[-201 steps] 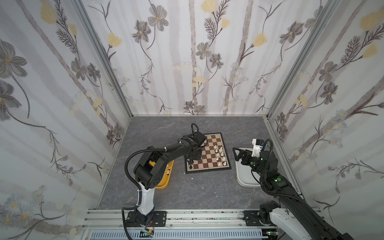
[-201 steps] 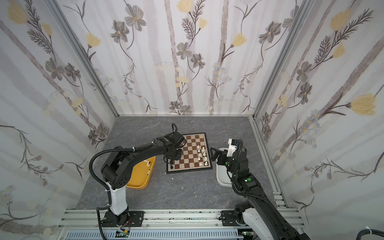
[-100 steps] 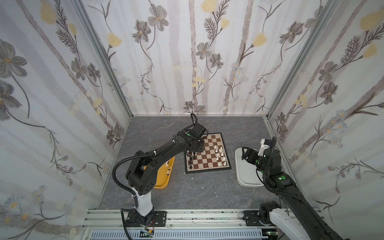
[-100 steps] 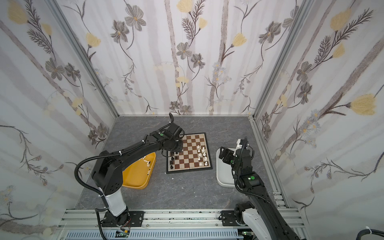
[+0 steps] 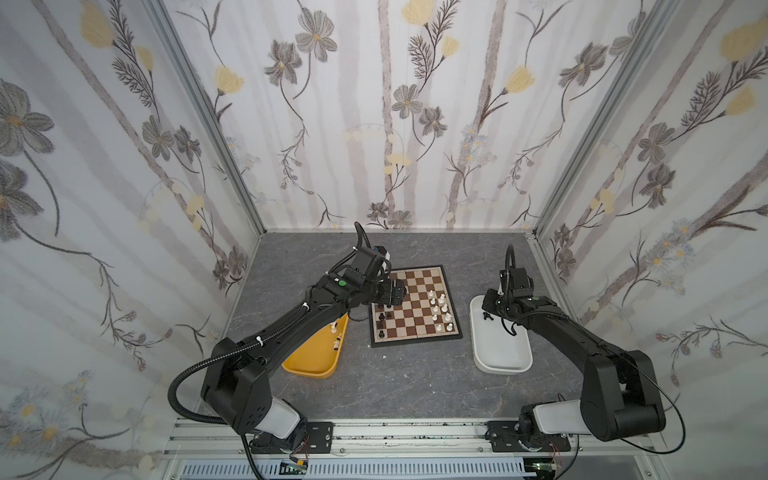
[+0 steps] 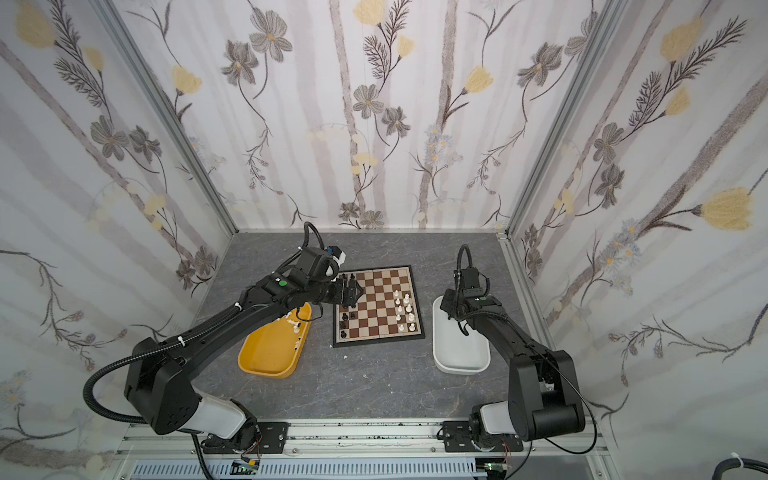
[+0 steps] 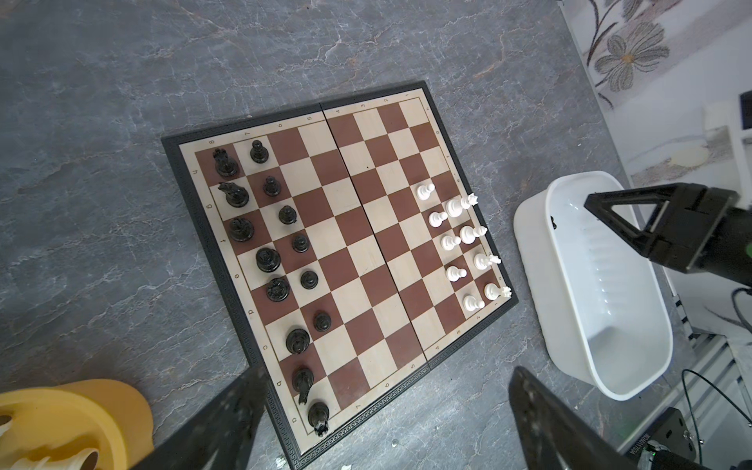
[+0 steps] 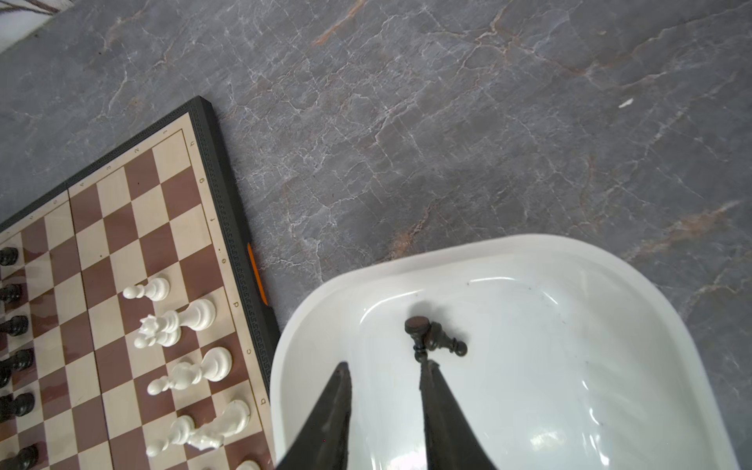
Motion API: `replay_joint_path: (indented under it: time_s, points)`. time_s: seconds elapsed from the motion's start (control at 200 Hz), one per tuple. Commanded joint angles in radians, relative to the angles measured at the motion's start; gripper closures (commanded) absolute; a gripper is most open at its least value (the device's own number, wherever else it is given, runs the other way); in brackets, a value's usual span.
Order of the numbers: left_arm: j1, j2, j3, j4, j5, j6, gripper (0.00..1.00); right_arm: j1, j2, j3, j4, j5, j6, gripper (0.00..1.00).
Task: Set up the chess pieces on the board
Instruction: 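Open the left gripper and lift it while the right gripper returns to the tray, then lower the open right gripper into the white tray toward a black pawn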
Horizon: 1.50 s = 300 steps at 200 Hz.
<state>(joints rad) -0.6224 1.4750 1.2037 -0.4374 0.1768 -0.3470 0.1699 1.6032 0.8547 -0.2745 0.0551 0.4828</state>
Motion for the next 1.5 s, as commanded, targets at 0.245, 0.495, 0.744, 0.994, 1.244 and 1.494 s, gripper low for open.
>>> replay_joint_path:
  time_s: [0.245, 0.495, 0.744, 0.994, 1.244, 1.494]
  points:
    - [0.020, -0.028, -0.026, 0.120, 0.099, 0.011, 0.04, 0.016, 0.173, 0.104, -0.066, 0.044, -0.058, 0.69]
    - [0.026, -0.039, -0.027, 0.126, 0.112, 0.009, 0.04, 0.019, 0.214, 0.104, -0.076, 0.074, -0.059, 0.66]
    - [0.026, -0.044, -0.029, 0.127, 0.114, 0.006, 0.04, 0.020, 0.266, 0.109, -0.072, 0.072, -0.056, 0.68]
    - [0.030, -0.044, -0.029, 0.130, 0.115, 0.002, 0.04, 0.024, 0.274, 0.107, -0.083, 0.056, -0.050, 0.77]
    - [0.035, -0.056, -0.030, 0.131, 0.113, 0.000, 0.03, 0.037, 0.270, 0.101, -0.081, 0.061, -0.046, 0.85]
    - [0.037, -0.055, -0.032, 0.133, 0.114, 0.000, 0.03, 0.033, 0.210, 0.077, -0.070, 0.053, -0.039, 0.92]
